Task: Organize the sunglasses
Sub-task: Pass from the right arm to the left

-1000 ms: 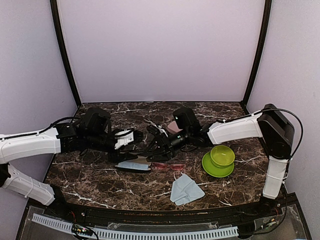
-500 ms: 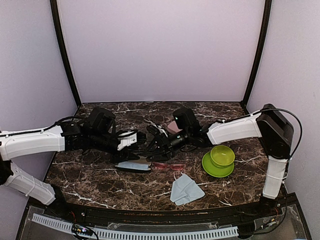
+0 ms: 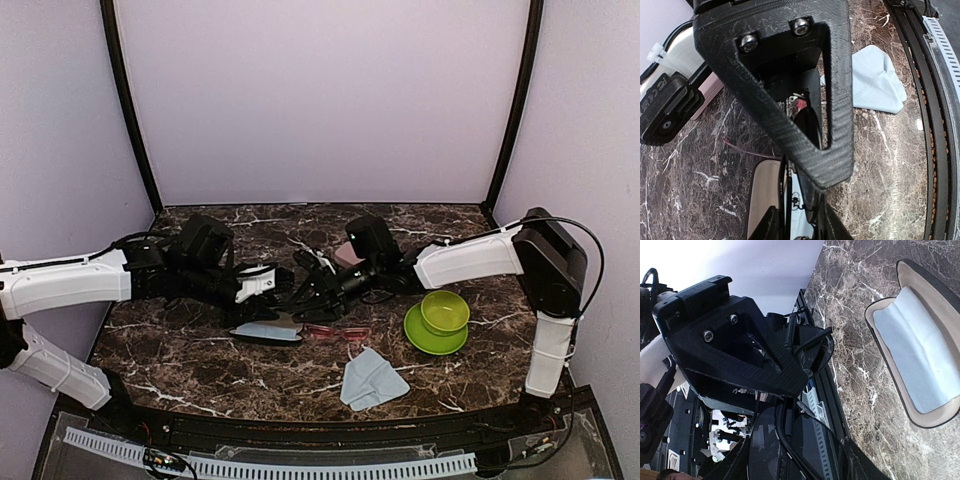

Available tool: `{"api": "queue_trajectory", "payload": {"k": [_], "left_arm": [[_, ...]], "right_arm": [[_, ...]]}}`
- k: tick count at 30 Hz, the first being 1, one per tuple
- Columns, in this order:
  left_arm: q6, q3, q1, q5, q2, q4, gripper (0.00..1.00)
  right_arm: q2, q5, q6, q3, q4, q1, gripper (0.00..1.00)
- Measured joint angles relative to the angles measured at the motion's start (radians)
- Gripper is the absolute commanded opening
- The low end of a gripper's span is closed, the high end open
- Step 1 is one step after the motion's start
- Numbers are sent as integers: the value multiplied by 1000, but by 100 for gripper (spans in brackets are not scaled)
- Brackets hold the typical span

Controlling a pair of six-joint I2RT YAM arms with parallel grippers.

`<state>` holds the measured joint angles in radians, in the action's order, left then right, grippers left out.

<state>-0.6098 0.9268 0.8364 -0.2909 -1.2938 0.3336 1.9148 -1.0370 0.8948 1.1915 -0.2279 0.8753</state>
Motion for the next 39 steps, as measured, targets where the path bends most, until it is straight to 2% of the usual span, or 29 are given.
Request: {"api": "queue_trajectory", "payload": {"k": [12,22,30,32,33,39], "left_arm": [[-7,0,5,26,0,13,27],[-7,0,5,60,0,18,26],[0,-46,4,104,44,45,26],[8,-63,4,109,61,54,26],[20,-83,3,116,79,63,26],[20,-91,-25,97,78,66,28]], "right_arm": [[0,17,-63,14,75,1,74],[0,42,-132,15,159,1,85],[-19,124,-238,26,295,-21,78],[-27,165,-273,35,336,-35,76],[-28,255,-328,81,403,-51,73],[-28,372,-394,127,451,-53,71]]}}
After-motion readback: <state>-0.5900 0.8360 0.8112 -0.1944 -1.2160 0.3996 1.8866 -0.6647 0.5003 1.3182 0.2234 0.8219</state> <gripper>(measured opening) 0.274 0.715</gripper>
